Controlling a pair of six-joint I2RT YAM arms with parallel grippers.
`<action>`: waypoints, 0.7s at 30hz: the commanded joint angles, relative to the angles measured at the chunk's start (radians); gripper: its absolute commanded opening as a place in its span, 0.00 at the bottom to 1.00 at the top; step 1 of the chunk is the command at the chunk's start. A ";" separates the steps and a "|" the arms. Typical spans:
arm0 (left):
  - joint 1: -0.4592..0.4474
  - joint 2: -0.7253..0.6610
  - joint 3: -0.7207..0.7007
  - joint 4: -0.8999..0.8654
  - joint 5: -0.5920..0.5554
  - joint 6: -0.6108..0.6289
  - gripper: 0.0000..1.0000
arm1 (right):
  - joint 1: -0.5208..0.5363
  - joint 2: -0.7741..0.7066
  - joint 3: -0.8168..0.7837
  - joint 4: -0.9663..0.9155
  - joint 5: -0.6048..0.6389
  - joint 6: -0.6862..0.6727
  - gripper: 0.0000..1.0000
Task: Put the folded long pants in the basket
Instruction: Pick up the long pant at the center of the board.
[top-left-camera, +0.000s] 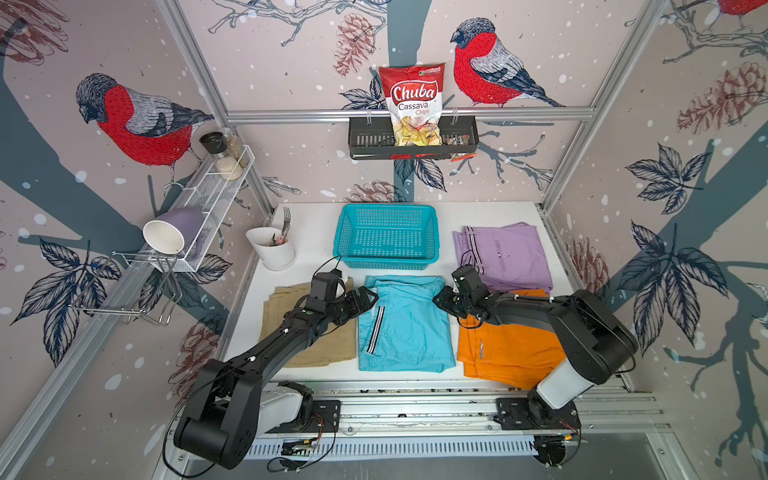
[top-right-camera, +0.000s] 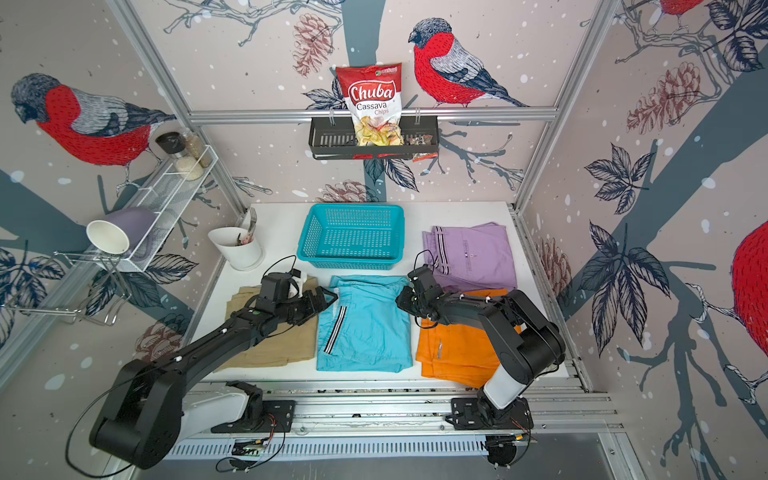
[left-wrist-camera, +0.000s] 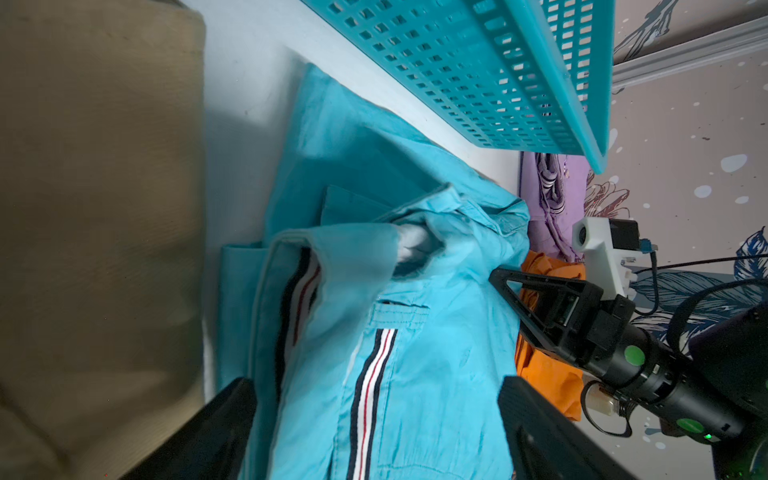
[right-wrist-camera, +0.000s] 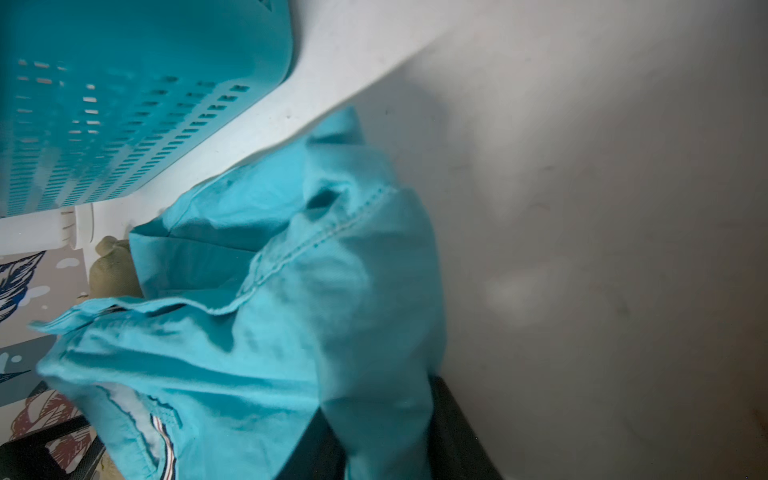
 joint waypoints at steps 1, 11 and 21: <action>-0.020 0.031 0.011 0.031 -0.041 0.007 0.96 | 0.002 -0.014 0.003 -0.107 0.055 -0.012 0.17; -0.089 0.161 0.023 0.065 -0.109 0.003 0.95 | -0.022 -0.025 0.011 -0.133 0.087 -0.021 0.00; -0.143 0.279 0.014 0.164 -0.082 -0.013 0.30 | -0.034 -0.002 0.015 -0.106 0.047 -0.024 0.00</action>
